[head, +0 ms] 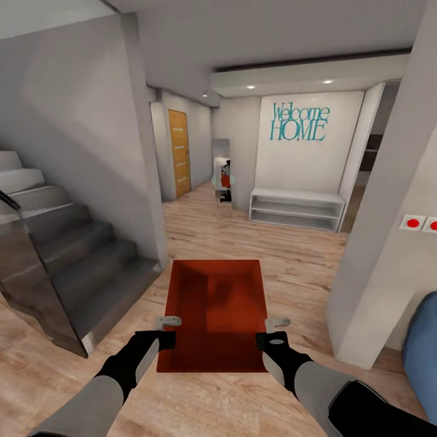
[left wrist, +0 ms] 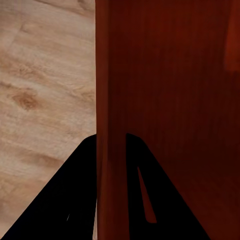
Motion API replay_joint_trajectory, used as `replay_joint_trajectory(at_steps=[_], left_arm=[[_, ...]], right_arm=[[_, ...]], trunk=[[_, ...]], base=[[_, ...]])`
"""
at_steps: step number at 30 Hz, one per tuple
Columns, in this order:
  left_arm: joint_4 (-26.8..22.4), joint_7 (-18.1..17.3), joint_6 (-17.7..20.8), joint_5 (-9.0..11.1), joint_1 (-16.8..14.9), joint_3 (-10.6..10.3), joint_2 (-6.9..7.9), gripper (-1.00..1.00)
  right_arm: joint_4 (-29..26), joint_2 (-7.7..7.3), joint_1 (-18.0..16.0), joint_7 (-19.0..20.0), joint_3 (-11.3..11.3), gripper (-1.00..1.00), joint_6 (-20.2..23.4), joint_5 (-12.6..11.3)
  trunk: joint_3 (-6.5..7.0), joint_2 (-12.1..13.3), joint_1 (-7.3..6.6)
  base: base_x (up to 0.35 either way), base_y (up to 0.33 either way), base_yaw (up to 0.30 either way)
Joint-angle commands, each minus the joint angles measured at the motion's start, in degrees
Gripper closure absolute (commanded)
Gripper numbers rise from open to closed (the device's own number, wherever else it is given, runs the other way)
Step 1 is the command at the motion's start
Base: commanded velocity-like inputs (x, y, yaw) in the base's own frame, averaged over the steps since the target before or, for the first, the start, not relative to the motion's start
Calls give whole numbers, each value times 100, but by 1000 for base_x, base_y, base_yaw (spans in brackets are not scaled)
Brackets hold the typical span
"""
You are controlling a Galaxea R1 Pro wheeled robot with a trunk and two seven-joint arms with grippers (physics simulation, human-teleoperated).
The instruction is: Move the two storage containers from the living room to the garage. In the garage, place one container on the floor and stack the other container on top of it (either order is fine).
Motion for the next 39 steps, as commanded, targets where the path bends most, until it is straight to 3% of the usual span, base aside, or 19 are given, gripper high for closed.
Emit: replay_joint_trajectory(at_steps=[1, 39], left_arm=[[-50, 76, -188, -157, -5, 25, -49, 100], [-42, 75, -188, -146, -5, 26, -49, 100]], right_arm=[[24, 4, -5, -485, 43, 100, -9, -142], [24, 4, -2, -485, 43, 100, -17, -148]], trunk=[[-9, -7, 5], [-9, -7, 5]], base=[[322, 0, 0], [322, 0, 0]])
